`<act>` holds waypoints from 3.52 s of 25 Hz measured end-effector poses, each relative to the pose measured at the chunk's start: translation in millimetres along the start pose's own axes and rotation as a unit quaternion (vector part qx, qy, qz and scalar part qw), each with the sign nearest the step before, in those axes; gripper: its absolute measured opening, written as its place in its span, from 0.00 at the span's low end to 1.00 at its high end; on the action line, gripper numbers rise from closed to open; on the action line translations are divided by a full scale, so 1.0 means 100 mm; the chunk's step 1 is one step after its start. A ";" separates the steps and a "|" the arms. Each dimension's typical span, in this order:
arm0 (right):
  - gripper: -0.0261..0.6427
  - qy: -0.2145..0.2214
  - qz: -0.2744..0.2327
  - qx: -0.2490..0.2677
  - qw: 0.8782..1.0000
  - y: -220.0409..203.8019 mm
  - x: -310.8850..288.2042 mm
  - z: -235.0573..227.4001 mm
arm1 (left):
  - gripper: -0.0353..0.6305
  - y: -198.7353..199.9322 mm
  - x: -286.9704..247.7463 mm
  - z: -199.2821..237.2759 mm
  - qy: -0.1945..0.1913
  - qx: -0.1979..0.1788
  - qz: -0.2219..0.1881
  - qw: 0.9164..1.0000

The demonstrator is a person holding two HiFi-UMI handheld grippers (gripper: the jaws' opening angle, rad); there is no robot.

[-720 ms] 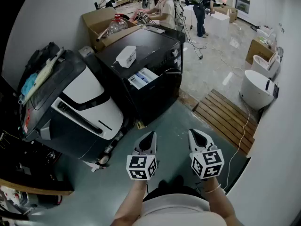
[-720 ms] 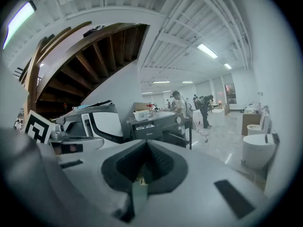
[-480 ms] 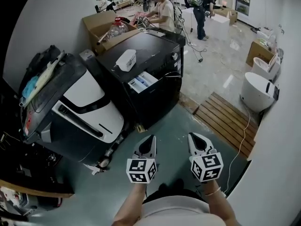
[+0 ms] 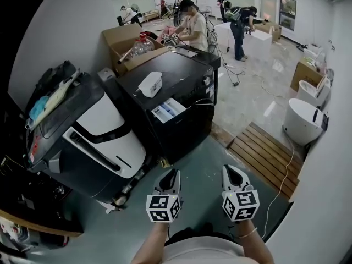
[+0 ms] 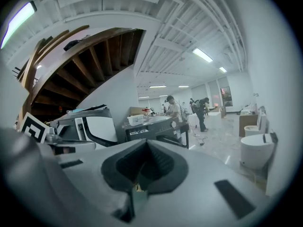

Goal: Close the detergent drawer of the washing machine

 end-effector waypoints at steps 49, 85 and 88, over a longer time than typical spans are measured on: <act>0.16 0.072 0.042 -0.018 0.996 -0.01 -1.60 -0.54 | 0.34 0.17 -1.29 0.94 0.089 0.033 0.013 0.995; 0.16 0.166 0.090 0.013 0.982 0.15 -3.60 -0.63 | 0.35 0.40 -2.28 1.71 0.149 0.097 0.012 0.984; 0.16 0.194 0.098 0.020 0.976 0.13 -3.71 -0.63 | 0.35 0.38 -2.30 1.69 0.170 0.102 0.009 0.980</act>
Point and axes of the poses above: the fingertips, and each gripper's own axes: x backward along the fingers, z to its left, y out of its top, the point moved 3 cm from there along x, backward along the fingers, and after that the axes turned 13 degrees about x, right-handed, at the moved point
